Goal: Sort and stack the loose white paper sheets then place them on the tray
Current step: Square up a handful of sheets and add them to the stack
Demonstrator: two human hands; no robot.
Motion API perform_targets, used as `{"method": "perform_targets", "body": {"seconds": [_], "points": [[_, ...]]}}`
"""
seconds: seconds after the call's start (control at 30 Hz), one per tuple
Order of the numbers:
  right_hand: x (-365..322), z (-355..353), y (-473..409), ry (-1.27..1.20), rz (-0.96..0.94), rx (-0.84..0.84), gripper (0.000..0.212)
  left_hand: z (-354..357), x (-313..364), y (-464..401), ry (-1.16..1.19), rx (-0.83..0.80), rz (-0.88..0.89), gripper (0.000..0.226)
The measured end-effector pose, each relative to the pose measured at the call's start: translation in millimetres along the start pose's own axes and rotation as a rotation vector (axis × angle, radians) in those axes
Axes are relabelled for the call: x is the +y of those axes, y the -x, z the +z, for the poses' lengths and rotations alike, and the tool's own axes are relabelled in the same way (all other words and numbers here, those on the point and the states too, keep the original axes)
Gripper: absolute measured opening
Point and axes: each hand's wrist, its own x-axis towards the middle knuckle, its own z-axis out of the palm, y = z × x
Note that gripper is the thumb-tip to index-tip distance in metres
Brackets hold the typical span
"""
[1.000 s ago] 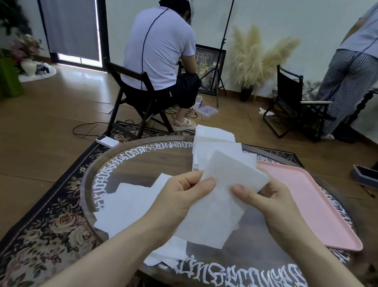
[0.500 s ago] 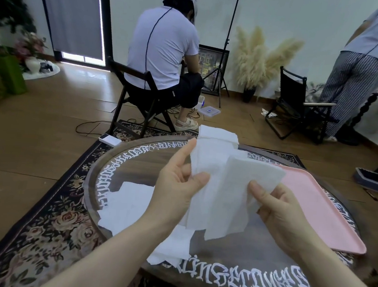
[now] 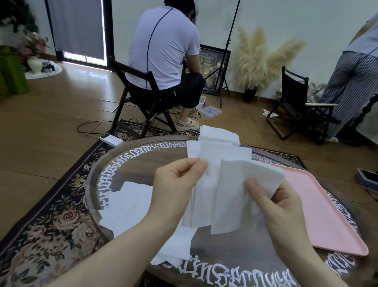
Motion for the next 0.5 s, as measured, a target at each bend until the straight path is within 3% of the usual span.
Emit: {"method": "perform_targets", "body": {"seconds": [0.1, 0.2, 0.37, 0.5], "points": [[-0.3, -0.1, 0.8, 0.001, -0.062, 0.011, 0.019, 0.0, -2.5, -1.5, 0.01, 0.013, -0.013, 0.001], [1.3, 0.2, 0.4, 0.041, -0.066, 0.018, 0.018, 1.7, -2.8, 0.4, -0.001, -0.04, -0.022, 0.009], [-9.7, -12.0, -9.8, 0.026, -0.095, 0.169, 0.022, 1.2, -0.5, -0.6, 0.012, 0.021, -0.012, 0.01], [-10.7, -11.0, -9.8, -0.022, 0.023, 0.028, 0.03, 3.7, -2.7, 1.5, -0.007, 0.006, -0.046, 0.009]]}}
